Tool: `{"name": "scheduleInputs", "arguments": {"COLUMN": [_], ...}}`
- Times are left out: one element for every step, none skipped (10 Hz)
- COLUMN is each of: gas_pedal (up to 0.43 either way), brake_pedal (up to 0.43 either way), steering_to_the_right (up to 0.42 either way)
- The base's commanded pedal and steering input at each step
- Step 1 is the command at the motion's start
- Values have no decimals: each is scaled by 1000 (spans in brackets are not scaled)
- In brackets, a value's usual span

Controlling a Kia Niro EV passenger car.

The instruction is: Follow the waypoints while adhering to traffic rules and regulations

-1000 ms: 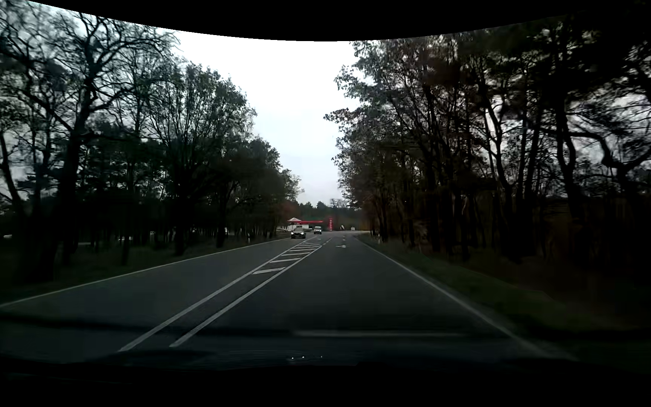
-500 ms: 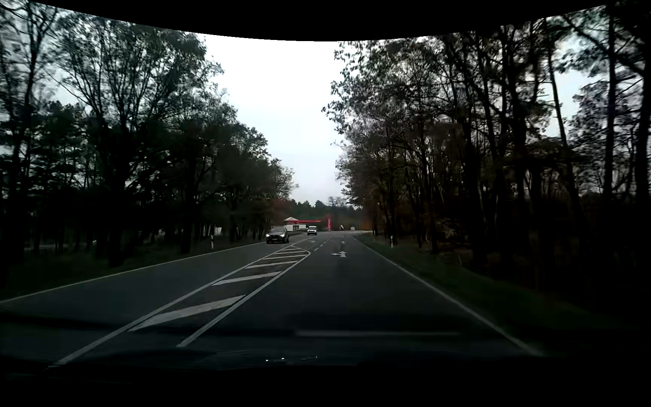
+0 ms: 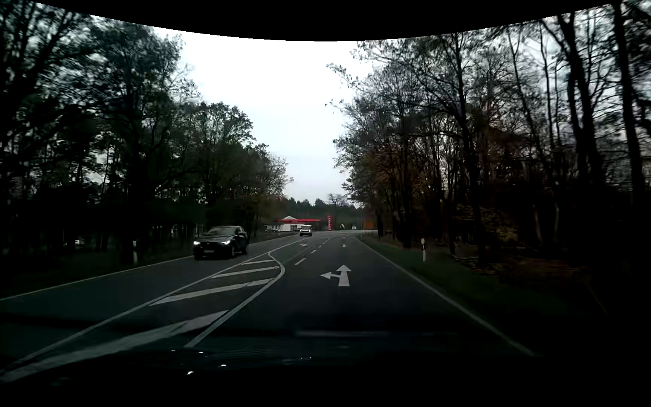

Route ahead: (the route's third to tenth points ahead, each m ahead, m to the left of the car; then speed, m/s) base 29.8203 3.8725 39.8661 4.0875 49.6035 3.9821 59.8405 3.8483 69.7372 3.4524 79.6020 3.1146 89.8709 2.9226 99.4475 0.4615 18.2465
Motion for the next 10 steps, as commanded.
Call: {"name": "scheduleInputs", "arguments": {"gas_pedal": [169, 169, 169, 169, 169, 169, 169, 169, 169, 169], "brake_pedal": [0, 0, 0, 0, 0, 0, 0, 0, 0, 0], "steering_to_the_right": [-1, -1, -1, -1, -1, -1, -1, -1, -1, -1]}}
